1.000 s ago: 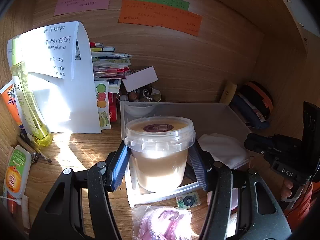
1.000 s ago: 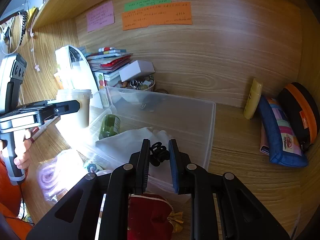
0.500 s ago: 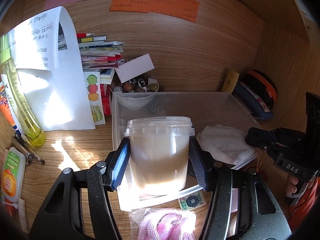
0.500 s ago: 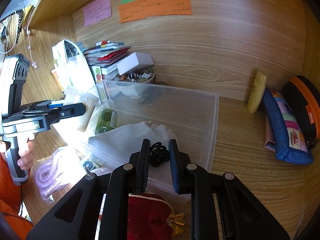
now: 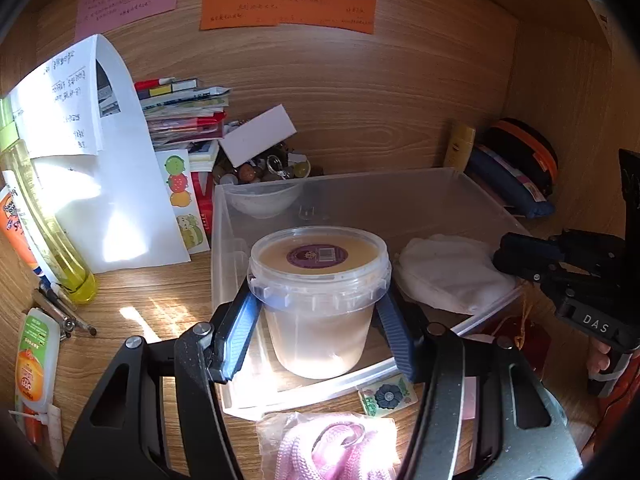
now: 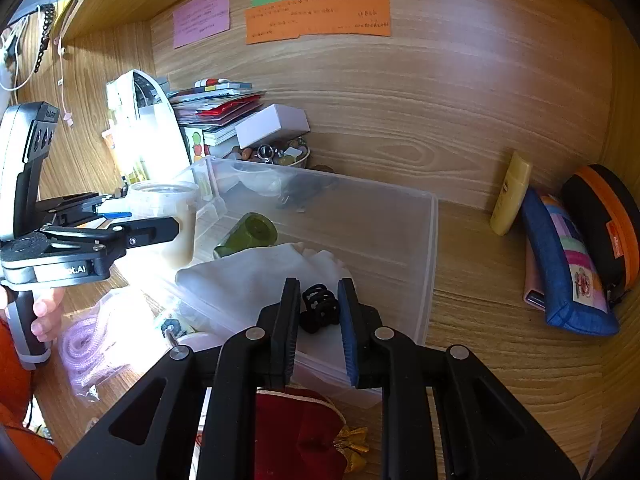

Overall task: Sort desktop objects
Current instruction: 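Lower the tan jar into the bin with the left tool while the right tool drops the clip in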

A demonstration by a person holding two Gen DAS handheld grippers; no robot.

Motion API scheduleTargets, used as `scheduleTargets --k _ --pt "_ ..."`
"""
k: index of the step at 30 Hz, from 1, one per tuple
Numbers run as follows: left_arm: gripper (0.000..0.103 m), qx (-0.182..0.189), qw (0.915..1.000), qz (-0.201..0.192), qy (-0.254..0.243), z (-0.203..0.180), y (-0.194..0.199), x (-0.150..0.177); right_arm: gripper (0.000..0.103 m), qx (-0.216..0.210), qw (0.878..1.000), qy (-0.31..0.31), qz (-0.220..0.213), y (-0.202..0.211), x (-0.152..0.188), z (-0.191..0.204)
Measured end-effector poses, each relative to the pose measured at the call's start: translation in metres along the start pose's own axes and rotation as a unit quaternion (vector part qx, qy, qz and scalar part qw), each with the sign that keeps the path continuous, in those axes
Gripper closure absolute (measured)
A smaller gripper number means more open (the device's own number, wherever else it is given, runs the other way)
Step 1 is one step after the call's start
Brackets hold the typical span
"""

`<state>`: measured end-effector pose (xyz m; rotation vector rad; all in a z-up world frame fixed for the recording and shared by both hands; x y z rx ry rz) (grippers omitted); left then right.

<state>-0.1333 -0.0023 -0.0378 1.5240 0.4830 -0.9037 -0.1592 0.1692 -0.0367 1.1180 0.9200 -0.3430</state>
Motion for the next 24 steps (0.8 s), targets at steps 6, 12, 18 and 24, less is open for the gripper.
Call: scheduleTargets --k 6,12,18,24 --pt "0.045 -0.007 0.9999 -0.009 -0.006 -0.002 0.003 0.001 0.064 0.006 1.0 -0.003 -0.004 0.002 0.0 -0.001" --pt "0.045 -0.016 0.9992 -0.038 -0.001 0.0 0.019 -0.003 0.053 -0.004 1.0 0.011 -0.018 0.009 0.0 0.01" --pt "0.033 -0.019 0.9992 -0.035 0.0 0.001 0.025 -0.005 0.031 0.013 0.999 0.021 -0.035 0.017 0.0 0.015" --pt "0.013 -0.034 0.9989 -0.03 0.011 0.005 0.036 -0.004 0.019 0.035 0.998 0.015 -0.04 0.024 0.001 0.013"
Point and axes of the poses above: each gripper's, at about its wrist camera, not at the fingertips, and y roughly against the way its jaws point, z to its left, x to its underside, the point moved 2 cm from there along -y, roughly the way its jaws point, and after that the axes turned 8 degrees about -y, right-handed, at the moved point
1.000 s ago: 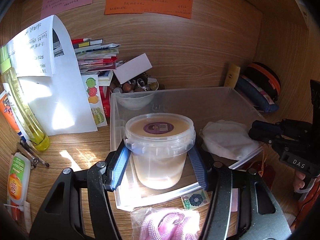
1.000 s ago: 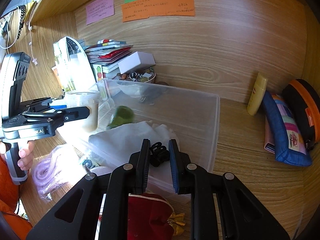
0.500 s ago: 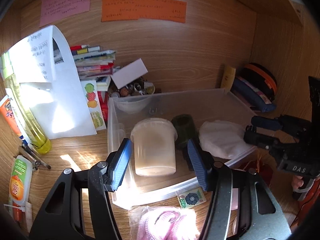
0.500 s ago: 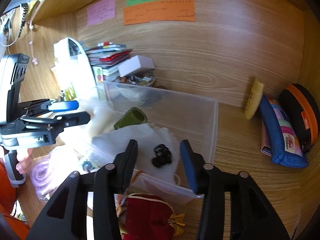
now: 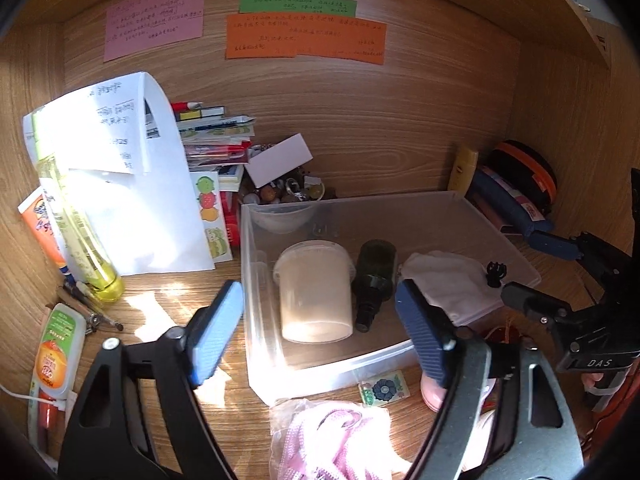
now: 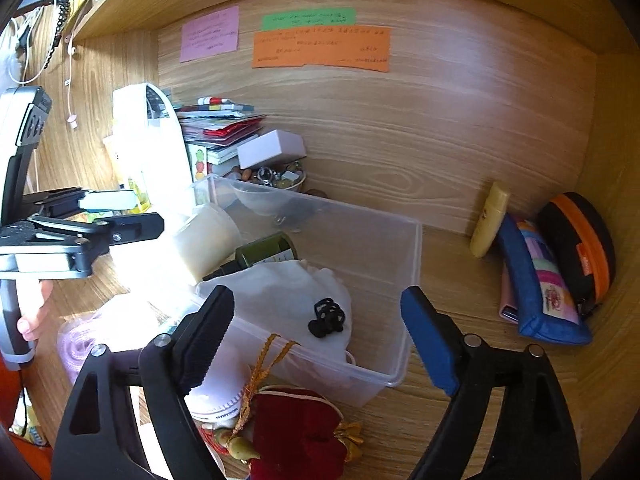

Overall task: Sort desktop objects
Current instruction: 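Lower the tan jar into the bin with the left tool while the right tool drops the clip in, then move the left tool to the bagged pink rope while the right tool approaches the light blue bottle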

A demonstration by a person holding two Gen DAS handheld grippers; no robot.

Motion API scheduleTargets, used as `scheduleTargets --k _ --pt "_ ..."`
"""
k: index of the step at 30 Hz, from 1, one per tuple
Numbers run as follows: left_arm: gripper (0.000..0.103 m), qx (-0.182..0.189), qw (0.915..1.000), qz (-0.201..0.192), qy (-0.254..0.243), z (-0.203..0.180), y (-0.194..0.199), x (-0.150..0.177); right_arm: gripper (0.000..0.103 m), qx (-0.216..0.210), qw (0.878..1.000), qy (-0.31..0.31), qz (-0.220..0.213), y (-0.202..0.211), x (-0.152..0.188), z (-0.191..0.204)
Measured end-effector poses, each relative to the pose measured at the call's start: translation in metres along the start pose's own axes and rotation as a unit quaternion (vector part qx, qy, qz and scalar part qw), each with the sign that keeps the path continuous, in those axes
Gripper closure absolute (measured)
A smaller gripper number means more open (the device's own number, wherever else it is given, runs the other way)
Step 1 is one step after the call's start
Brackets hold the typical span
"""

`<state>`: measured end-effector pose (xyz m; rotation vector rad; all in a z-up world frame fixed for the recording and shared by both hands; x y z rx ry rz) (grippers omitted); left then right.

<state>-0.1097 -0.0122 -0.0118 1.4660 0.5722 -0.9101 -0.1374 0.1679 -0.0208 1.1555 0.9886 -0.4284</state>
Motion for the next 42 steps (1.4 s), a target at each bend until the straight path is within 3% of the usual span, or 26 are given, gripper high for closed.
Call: scheduleTargets --k 1,5,11,16,32,42 --pt "0.007 -0.006 1.0 -0.002 0.003 0.001 0.003 0.0 0.019 0.002 1.0 -0.002 0.002 0.0 0.0 -0.001" --pt "0.007 -0.027 0.9996 -0.009 0.007 0.006 0.014 0.004 0.018 0.003 1.0 -0.018 0.011 0.004 0.003 -0.007" --pt "0.006 -0.056 0.9984 -0.002 0.003 0.013 0.026 0.015 0.005 0.008 0.999 -0.042 -0.001 0.021 0.006 -0.017" --pt "0.006 -0.07 0.9975 0.011 -0.002 0.017 0.031 0.029 0.004 0.027 0.999 -0.045 -0.011 0.038 0.014 -0.021" --pt "0.006 -0.073 0.9967 0.034 -0.006 0.005 0.058 0.076 0.004 0.052 0.997 -0.049 0.006 0.072 0.059 -0.018" --pt "0.006 -0.051 0.9964 0.065 -0.014 -0.008 0.058 0.106 0.003 0.052 0.998 -0.038 0.013 0.085 0.084 -0.007"
Point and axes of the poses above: each gripper's, at about its wrist camera, not at the fingertips, and y roughly against the way its jaws point, z to its left, x to its underside, the point moved 2 cm from there along -y, roughly the way its jaws point, and after that the axes turned 8 degrees about -y, right-handed, at the moved point
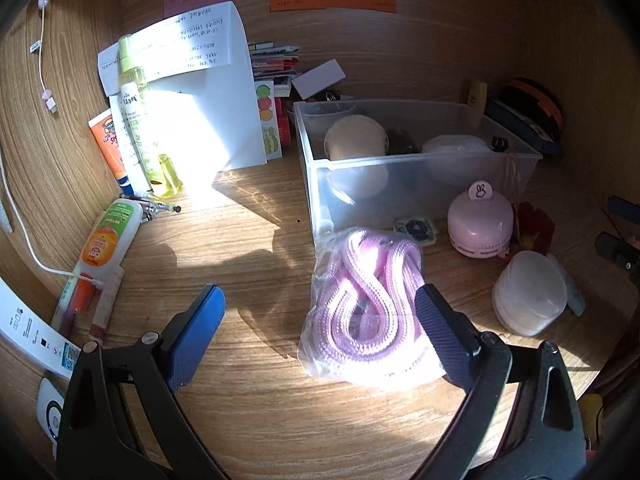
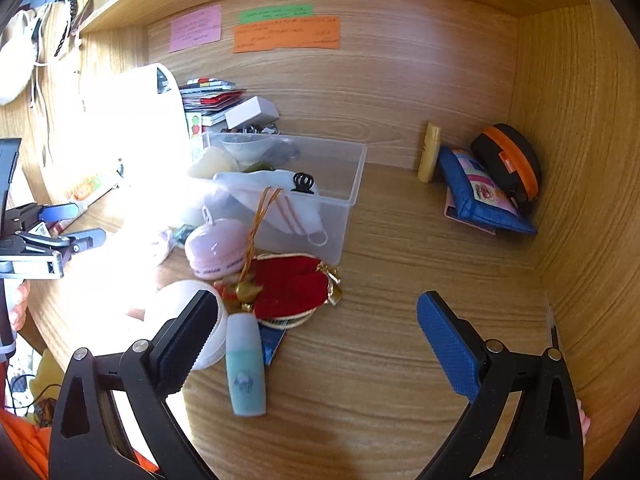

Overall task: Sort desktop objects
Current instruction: 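Move the left tool to the bagged pink rope while the right tool approaches the light blue bottle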

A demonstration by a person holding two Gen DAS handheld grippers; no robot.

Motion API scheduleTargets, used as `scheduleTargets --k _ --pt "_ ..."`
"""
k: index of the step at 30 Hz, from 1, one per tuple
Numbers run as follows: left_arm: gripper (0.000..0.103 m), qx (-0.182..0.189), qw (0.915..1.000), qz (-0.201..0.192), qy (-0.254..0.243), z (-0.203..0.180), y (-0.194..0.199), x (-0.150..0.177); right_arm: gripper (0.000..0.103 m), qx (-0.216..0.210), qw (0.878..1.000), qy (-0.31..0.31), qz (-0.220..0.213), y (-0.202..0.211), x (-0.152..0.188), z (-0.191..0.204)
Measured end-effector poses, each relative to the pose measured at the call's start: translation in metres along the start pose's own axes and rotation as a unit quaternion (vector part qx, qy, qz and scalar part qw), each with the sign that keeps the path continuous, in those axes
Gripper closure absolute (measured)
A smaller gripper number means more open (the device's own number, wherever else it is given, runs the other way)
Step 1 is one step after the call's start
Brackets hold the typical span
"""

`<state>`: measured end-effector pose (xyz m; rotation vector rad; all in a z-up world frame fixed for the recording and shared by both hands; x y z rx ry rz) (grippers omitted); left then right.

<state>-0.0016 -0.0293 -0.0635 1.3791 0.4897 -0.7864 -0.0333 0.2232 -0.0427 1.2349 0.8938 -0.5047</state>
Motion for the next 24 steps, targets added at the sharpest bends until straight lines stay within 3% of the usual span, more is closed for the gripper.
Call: scheduleTargets --k 6,10,14,19,24 --pt "0.006 0.056 0.998 0.029 -0.01 -0.015 -0.007 0.012 0.004 -0.031 0.999 0.02 -0.001 0.008 0.013 0.007" --pt "0.006 0.05 0.9977 0.04 -0.025 -0.026 -0.016 0.009 0.004 -0.049 0.998 0.035 0.006 0.004 0.017 0.015" --pt "0.006 0.08 0.9942 0.068 -0.024 -0.032 -0.032 0.007 0.004 -0.051 0.998 0.046 0.017 -0.004 0.021 0.022" --pt "0.005 0.075 0.9928 0.09 -0.025 -0.031 -0.046 0.002 0.006 -0.045 0.997 0.054 0.036 -0.015 0.026 0.02" --pt "0.004 0.073 0.992 0.1 -0.024 -0.031 -0.051 -0.002 0.026 -0.058 0.995 0.064 0.054 -0.02 0.029 0.02"
Point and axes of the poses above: each gripper's, at about its wrist camera, not at the fingertips, and y roughly against the way its jaws point, z to its left, x to its underside, the point moved 2 cm from there along -y, roughly the way its jaws point, and after that the axes turned 8 degrees about -y, right-handed, at the moved point
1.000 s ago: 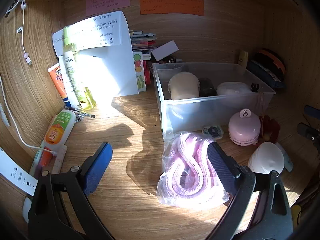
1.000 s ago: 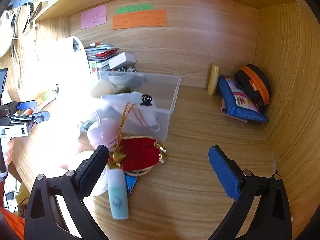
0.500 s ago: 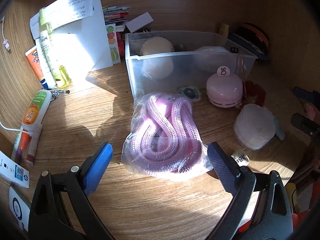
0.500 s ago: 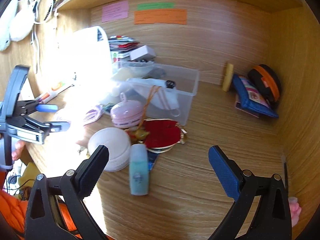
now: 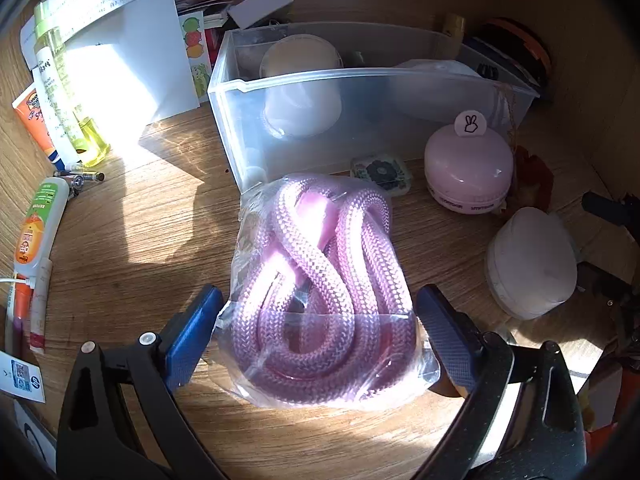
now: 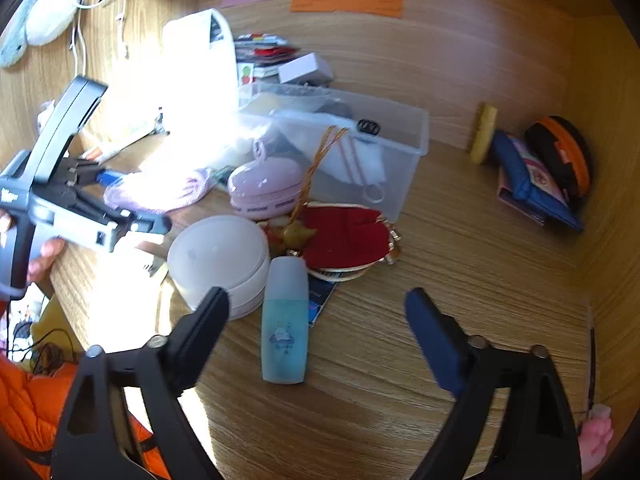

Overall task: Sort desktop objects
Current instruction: 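Move the left tool to the bagged pink rope while the right tool approaches the light blue bottle, then grasp the bagged pink rope with the left tool while the right tool grasps the light blue bottle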

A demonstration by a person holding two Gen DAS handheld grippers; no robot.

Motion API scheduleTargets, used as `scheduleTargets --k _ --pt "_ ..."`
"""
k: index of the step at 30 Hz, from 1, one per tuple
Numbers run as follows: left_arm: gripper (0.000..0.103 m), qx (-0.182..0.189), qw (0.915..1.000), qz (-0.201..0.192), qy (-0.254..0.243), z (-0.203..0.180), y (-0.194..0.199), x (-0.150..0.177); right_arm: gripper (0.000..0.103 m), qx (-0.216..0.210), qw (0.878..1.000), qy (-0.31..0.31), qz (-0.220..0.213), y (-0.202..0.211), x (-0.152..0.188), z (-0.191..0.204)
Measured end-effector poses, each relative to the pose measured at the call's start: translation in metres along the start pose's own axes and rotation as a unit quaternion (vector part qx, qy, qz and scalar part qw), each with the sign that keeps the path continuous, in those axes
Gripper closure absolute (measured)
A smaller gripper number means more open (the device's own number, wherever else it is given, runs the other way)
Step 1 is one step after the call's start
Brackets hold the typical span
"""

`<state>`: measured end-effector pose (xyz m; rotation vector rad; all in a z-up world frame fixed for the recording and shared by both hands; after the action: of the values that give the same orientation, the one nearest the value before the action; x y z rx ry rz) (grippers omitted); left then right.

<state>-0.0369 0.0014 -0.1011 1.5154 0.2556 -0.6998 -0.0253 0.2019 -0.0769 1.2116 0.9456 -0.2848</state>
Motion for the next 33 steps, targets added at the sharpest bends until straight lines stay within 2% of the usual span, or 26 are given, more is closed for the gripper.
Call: scheduleTargets --k 4,6,11,17,22,24,33 --pt "0.004 0.003 0.9999 0.013 -0.001 0.002 -0.004 -0.006 0.044 -0.007 1.0 0.013 0.017 -0.006 0.003 0.004" --pt "0.002 0.006 0.9998 0.017 -0.004 0.003 -0.006 -0.008 0.06 -0.01 1.0 0.015 0.025 -0.01 0.004 0.005" --pt "0.001 0.018 0.9995 0.017 -0.022 -0.002 -0.009 -0.014 0.078 -0.017 0.999 -0.002 0.041 -0.016 0.005 0.0" --pt "0.003 0.029 0.9988 0.001 -0.04 -0.004 -0.009 -0.018 0.078 -0.015 0.999 0.0 0.033 -0.008 0.005 -0.002" --pt "0.029 0.042 0.997 -0.018 -0.063 -0.006 -0.001 -0.015 0.078 -0.012 1.0 -0.003 0.027 0.0 0.004 -0.007" --pt "0.033 0.044 0.9969 -0.02 -0.062 -0.002 0.003 -0.013 0.078 -0.013 1.0 -0.009 0.022 0.004 0.002 -0.009" --pt "0.036 0.014 0.9983 -0.036 -0.043 0.009 0.016 -0.007 0.078 -0.007 1.0 -0.016 0.0 0.014 -0.004 -0.016"
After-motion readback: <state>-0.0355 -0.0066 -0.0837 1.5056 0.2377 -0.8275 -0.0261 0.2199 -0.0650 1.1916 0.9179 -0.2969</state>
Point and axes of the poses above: each gripper's, at about its wrist camera, not at the fingertips, and y roughly against the way its jaws point, z to its left, x to its underside, the point moved 2 cm from there along -y, roughly the way its jaws point, and after that the axes turned 8 degrees about -y, right-handed, at the moved point
